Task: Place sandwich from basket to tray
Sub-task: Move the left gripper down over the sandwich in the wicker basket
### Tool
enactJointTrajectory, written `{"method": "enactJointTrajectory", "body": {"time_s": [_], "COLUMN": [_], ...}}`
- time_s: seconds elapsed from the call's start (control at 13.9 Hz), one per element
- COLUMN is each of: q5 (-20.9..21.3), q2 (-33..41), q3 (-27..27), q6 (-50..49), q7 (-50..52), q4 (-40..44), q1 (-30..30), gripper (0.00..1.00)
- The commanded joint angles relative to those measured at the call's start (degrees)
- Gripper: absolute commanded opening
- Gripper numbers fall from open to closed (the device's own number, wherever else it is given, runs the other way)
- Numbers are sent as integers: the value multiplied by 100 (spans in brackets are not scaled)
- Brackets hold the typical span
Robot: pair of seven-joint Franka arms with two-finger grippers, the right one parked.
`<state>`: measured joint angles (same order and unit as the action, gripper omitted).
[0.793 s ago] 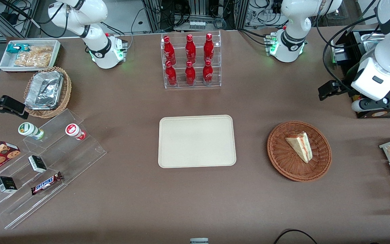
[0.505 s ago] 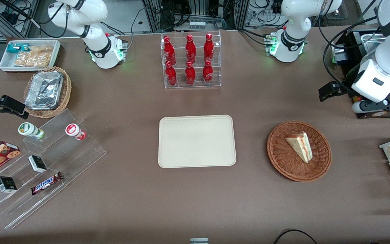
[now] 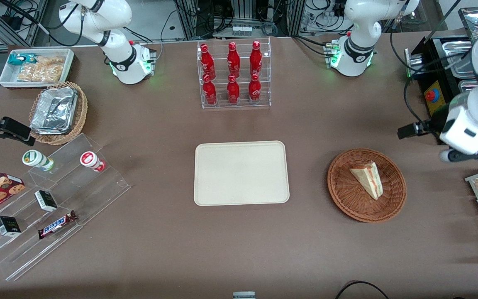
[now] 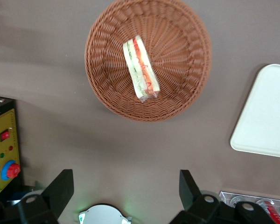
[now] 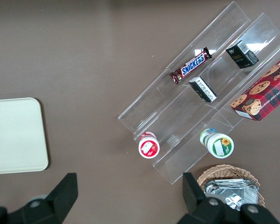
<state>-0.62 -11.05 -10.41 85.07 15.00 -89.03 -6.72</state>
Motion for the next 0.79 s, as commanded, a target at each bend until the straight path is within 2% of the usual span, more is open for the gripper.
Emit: {"method": "enactJointTrajectory", "body": {"time_s": [0.0, 0.22, 0.36, 0.72], "q5": [-44, -9, -9, -26], "q2": [-659, -1222, -1495, -1654], "q3": [-22, -31, -40, -14], "q6": [236, 896, 1273, 2504], "q7": [291, 1609, 1690, 1708], "q4": [228, 123, -78, -1062], "q1": [100, 127, 161, 92], "gripper": [100, 100, 100, 100]}}
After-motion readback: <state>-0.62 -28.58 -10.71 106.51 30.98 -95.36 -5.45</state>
